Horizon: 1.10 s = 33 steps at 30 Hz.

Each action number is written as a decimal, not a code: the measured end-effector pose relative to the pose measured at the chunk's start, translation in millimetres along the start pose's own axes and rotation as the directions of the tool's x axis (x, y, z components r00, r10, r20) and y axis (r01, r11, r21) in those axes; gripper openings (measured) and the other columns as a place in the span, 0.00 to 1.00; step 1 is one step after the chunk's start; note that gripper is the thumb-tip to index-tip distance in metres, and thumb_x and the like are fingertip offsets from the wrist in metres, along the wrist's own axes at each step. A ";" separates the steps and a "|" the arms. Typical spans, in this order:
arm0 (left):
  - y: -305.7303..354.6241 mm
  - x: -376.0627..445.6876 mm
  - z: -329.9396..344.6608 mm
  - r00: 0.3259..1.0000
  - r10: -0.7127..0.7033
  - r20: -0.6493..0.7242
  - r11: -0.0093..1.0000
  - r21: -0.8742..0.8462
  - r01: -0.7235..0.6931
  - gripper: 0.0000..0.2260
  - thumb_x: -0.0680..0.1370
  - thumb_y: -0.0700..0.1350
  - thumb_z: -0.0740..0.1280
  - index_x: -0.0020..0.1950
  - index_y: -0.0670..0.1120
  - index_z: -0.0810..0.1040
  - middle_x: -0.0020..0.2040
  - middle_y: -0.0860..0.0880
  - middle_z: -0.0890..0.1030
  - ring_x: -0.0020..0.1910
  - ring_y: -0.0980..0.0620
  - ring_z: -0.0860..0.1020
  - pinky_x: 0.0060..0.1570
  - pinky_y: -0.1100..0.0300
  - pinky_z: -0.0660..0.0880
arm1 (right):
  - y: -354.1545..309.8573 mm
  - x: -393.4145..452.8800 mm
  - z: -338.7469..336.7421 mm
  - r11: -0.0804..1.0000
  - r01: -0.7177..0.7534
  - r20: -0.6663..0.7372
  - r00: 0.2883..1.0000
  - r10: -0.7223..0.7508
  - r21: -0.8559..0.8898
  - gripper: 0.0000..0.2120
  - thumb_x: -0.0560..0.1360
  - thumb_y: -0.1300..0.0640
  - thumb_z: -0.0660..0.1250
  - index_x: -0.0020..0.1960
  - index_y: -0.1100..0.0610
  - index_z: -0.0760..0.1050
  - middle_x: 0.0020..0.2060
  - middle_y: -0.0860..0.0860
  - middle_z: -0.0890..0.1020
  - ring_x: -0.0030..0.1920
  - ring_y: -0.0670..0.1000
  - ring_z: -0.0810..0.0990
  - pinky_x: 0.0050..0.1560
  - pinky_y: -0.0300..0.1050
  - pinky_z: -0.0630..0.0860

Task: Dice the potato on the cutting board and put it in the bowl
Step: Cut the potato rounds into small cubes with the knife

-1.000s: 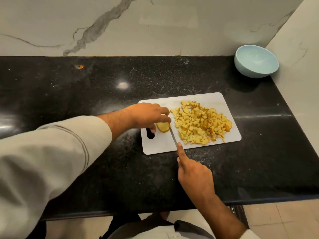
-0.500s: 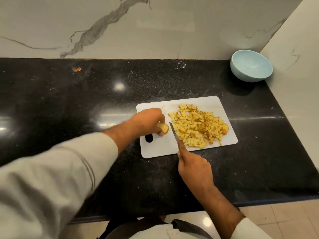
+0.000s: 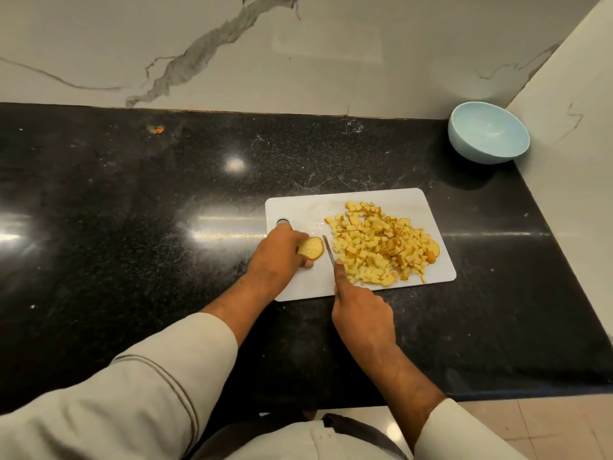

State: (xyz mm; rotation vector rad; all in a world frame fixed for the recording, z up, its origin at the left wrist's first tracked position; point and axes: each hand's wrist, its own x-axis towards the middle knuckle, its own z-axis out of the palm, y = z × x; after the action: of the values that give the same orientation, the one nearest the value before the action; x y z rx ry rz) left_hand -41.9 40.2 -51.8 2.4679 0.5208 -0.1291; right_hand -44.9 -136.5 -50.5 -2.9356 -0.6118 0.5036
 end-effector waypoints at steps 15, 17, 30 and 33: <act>11.7 6.3 -8.2 0.993 -0.110 0.031 0.989 -0.098 0.112 0.23 0.65 0.43 0.80 0.58 0.44 0.81 0.55 0.45 0.79 0.51 0.46 0.78 0.50 0.54 0.77 | 5.6 9.8 6.3 0.996 0.058 0.054 0.997 -0.055 -0.067 0.32 0.80 0.54 0.52 0.78 0.45 0.38 0.31 0.48 0.66 0.28 0.48 0.65 0.30 0.45 0.64; 11.6 4.6 -5.3 0.994 -0.105 0.008 0.987 -0.119 0.106 0.27 0.65 0.42 0.79 0.63 0.47 0.78 0.58 0.46 0.76 0.57 0.46 0.75 0.55 0.55 0.74 | 5.5 10.0 6.4 0.996 0.061 0.050 0.997 -0.058 -0.071 0.32 0.80 0.54 0.52 0.78 0.45 0.39 0.31 0.48 0.65 0.29 0.48 0.65 0.29 0.45 0.63; 15.5 11.8 -10.3 0.994 -0.081 0.069 0.997 0.000 0.081 0.26 0.67 0.47 0.79 0.63 0.47 0.78 0.59 0.48 0.74 0.54 0.46 0.76 0.49 0.54 0.76 | 9.2 9.6 7.2 0.996 0.064 0.007 0.998 -0.064 -0.059 0.31 0.80 0.54 0.52 0.78 0.44 0.42 0.30 0.47 0.62 0.27 0.47 0.61 0.28 0.45 0.59; 17.9 10.4 -8.3 0.998 -0.021 0.063 0.992 0.122 0.013 0.22 0.71 0.49 0.75 0.64 0.48 0.78 0.57 0.46 0.73 0.58 0.45 0.74 0.53 0.53 0.73 | 9.7 6.8 7.2 0.998 0.044 -0.055 0.997 -0.047 -0.051 0.31 0.80 0.54 0.53 0.78 0.44 0.42 0.29 0.46 0.62 0.26 0.46 0.60 0.26 0.44 0.56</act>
State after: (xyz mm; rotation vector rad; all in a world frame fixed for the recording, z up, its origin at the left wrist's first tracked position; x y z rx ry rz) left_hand -25.5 35.3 -37.4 2.5678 0.5206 -0.2537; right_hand -37.9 -142.3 -60.9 -2.9630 -0.6927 0.4062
